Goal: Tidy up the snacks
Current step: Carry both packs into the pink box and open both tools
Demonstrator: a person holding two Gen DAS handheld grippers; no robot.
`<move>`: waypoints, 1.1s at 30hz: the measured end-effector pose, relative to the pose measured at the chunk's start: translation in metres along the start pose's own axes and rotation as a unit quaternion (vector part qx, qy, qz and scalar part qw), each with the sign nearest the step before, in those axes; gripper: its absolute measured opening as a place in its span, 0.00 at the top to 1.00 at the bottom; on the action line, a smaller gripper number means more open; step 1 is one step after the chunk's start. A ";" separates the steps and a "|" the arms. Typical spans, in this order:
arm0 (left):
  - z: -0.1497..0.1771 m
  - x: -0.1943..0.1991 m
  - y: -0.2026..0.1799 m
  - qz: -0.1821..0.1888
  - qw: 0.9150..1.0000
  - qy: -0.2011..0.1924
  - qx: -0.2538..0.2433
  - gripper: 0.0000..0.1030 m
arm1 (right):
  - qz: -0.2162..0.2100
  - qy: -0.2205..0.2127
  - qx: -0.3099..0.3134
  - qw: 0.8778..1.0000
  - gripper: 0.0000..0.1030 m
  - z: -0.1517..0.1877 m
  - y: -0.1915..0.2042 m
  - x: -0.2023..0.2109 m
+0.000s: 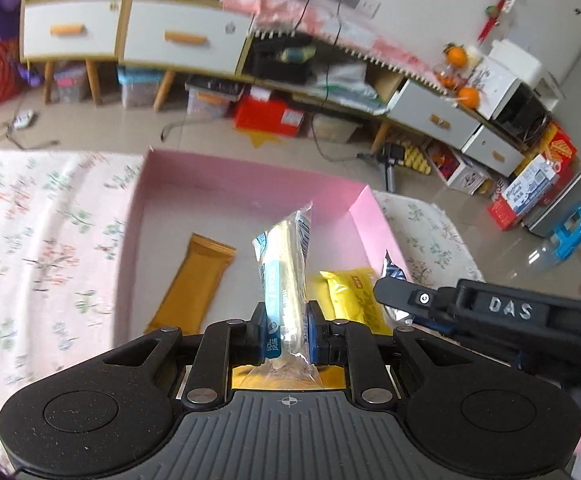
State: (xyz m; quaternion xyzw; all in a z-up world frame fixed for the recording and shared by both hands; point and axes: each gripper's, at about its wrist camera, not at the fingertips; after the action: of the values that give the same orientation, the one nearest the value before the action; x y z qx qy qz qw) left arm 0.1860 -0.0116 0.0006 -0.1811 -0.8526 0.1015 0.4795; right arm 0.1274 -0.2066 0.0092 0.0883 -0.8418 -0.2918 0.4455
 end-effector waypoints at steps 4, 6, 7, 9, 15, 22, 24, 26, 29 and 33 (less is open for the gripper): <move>-0.005 -0.023 -0.003 -0.016 0.999 0.021 -0.021 0.84 | 0.005 0.003 0.000 1.000 0.83 -0.003 -0.002 -0.012; -0.008 -0.027 -0.005 -0.021 0.999 0.022 -0.042 0.84 | 0.007 0.005 0.002 1.000 0.83 -0.004 -0.003 -0.016; -0.009 -0.028 -0.005 -0.024 0.998 0.022 -0.051 0.84 | 0.009 0.006 0.005 1.000 0.83 -0.004 -0.003 -0.018; -0.012 -0.033 -0.004 -0.033 0.997 0.025 -0.060 0.84 | 0.013 0.006 0.012 1.000 0.83 -0.004 -0.001 -0.020; -0.016 -0.048 0.012 -0.050 0.997 0.036 -0.038 0.84 | 0.017 0.005 0.011 1.000 0.83 -0.004 0.000 -0.024; -0.016 -0.048 0.016 -0.062 0.997 0.016 -0.047 0.82 | 0.023 0.001 0.015 1.000 0.82 -0.004 0.000 -0.025; -0.013 -0.043 0.014 -0.056 0.997 0.005 -0.055 0.75 | 0.022 -0.002 0.016 1.000 0.80 -0.004 0.001 -0.024; -0.011 -0.042 0.014 -0.043 0.997 0.013 -0.056 0.55 | 0.028 -0.005 0.017 0.999 0.73 -0.004 0.002 -0.022; -0.003 -0.034 0.008 -0.048 0.996 0.002 -0.069 0.32 | 0.032 -0.003 0.023 0.999 0.61 -0.005 0.003 -0.017; 0.004 -0.021 -0.004 -0.055 0.994 -0.005 -0.091 0.24 | 0.036 -0.010 0.028 0.999 0.46 -0.005 0.003 -0.007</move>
State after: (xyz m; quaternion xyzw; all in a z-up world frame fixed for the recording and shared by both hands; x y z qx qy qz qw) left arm 0.1915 -0.0237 -0.0165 -0.1764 -0.8696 -0.0020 0.4612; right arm 0.1356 -0.2035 0.0083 0.0676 -0.8565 -0.2525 0.4450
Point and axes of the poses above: each gripper's, at about its wrist camera, not at the fingertips, and x roughly against the way its jaws point, y to its left, z to its underside, and after that the axes turned 5 degrees about y, right-handed
